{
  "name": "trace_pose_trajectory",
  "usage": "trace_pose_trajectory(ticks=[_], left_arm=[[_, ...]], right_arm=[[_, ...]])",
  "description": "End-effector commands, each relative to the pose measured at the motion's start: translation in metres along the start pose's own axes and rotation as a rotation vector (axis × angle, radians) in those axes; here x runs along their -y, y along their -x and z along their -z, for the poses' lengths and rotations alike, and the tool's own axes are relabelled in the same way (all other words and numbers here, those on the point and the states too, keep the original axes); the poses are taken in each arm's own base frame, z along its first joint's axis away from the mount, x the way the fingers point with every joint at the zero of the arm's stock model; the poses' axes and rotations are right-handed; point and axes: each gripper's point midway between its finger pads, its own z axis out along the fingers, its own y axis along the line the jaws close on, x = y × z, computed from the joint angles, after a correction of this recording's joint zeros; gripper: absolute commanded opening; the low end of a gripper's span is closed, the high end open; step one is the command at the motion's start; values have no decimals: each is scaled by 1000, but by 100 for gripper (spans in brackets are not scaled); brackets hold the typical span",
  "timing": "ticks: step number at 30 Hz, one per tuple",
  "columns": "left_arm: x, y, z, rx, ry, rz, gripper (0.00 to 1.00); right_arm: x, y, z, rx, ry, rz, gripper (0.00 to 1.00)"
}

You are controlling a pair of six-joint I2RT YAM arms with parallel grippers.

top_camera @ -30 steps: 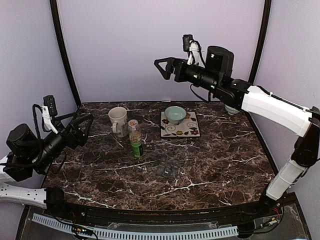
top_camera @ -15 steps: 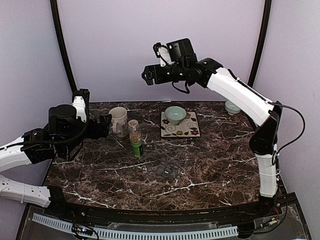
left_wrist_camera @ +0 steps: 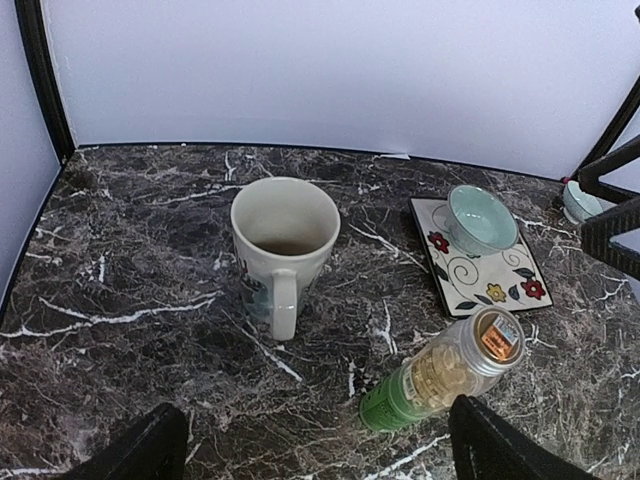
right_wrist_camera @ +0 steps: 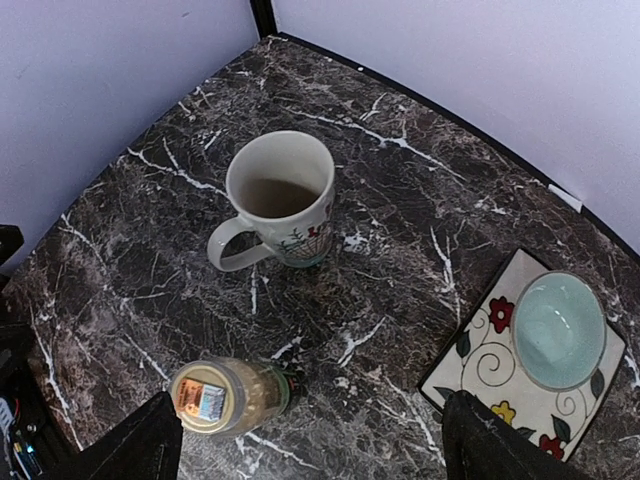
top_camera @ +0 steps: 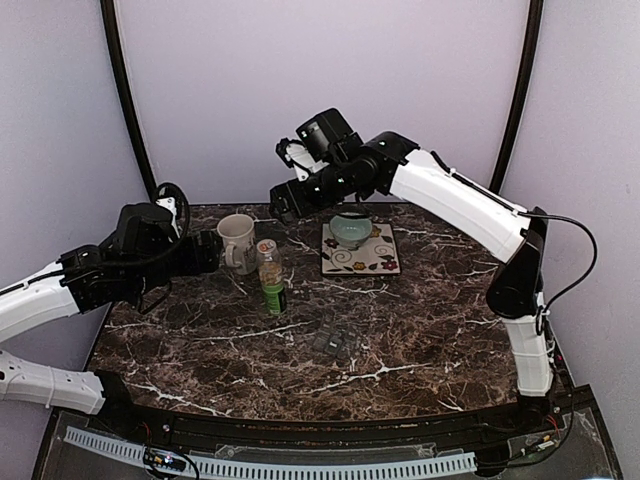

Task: Sort the pills into containers
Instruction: Pick up the pill bottle.

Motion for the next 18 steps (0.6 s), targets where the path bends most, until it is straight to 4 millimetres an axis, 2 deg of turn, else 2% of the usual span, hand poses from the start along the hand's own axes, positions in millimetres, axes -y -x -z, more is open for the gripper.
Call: trace_pose_trajectory(ticks=[1,8,18], left_arm=[[-2,-22,-7,-90,-25,75,93],[-6,-36,-14,-147,-19,142,93],[-8,-47,-18,-182,-16,187,93]], right_arm=[[-20,-10,-5,-30,59,7,91],[-40,-22,-11,-62,107,26,92],[-57,-36,-26,-93,141,39,93]])
